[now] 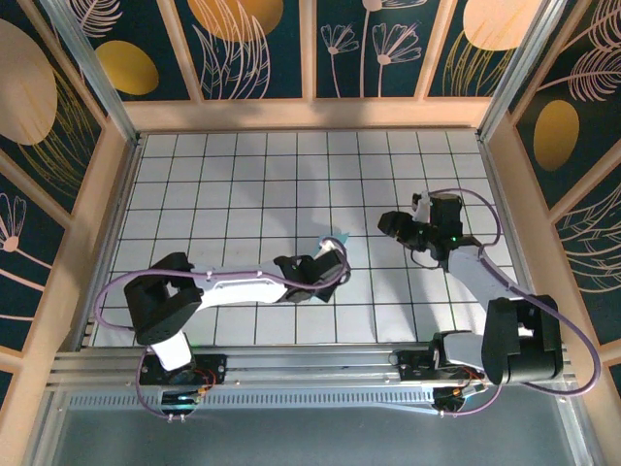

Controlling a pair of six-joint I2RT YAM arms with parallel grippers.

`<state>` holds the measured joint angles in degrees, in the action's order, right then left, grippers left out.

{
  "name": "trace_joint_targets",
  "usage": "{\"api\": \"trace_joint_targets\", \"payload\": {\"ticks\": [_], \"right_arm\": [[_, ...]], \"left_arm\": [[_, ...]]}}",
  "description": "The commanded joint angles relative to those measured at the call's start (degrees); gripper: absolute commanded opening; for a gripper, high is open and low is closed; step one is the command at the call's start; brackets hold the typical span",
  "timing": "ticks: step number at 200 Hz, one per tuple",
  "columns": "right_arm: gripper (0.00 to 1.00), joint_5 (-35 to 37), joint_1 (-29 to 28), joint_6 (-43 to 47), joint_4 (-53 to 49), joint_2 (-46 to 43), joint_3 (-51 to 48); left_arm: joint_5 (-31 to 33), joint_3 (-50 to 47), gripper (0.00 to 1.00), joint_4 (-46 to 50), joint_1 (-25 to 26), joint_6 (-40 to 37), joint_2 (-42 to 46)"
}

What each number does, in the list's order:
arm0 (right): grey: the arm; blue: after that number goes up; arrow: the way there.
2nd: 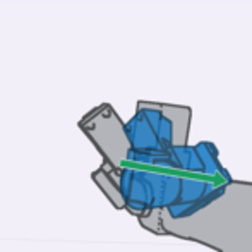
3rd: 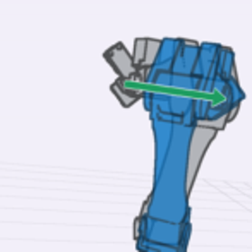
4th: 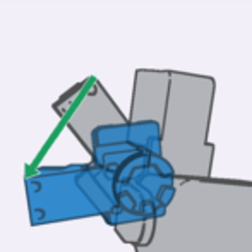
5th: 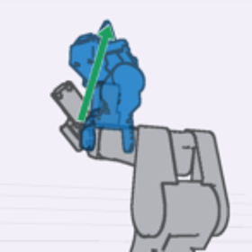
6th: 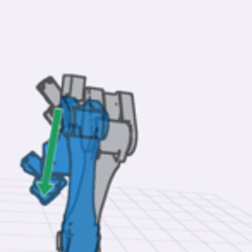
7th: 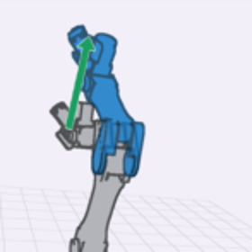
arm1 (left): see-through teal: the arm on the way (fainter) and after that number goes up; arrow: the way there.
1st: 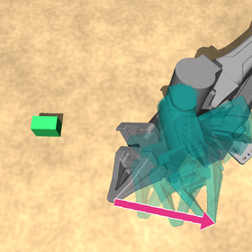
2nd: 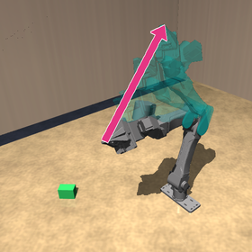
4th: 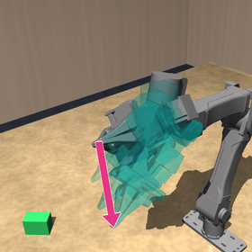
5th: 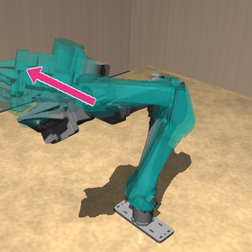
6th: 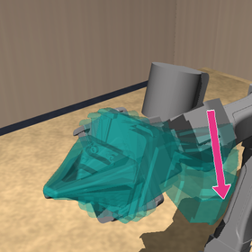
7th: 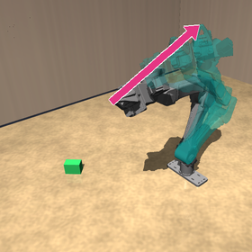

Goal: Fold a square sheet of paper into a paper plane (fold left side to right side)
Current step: Fold the wing for the fifth time at the center of the table.

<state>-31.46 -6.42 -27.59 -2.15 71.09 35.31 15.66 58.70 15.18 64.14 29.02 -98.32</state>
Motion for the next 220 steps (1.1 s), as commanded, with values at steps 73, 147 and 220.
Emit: {"api": "trace_joint_targets", "payload": {"ticks": [73, 147, 220], "right_arm": [[0.57, -6.22, 0.10, 2.64, 3.16, -2.01, -6.03], [0.53, -7.74, -2.28, -0.21, 8.68, -1.82, -9.86], [0.51, -6.53, -6.82, -4.20, 14.07, -0.37, -11.58]], "left_arm": [[-25.71, -1.84, 0.00, -12.71, -8.11, 8.79, -3.95], [-36.90, -6.06, 0.00, -25.82, -13.05, 17.95, -6.66], [-41.77, -13.07, 0.00, -39.26, -15.60, 24.88, -5.53]]}}
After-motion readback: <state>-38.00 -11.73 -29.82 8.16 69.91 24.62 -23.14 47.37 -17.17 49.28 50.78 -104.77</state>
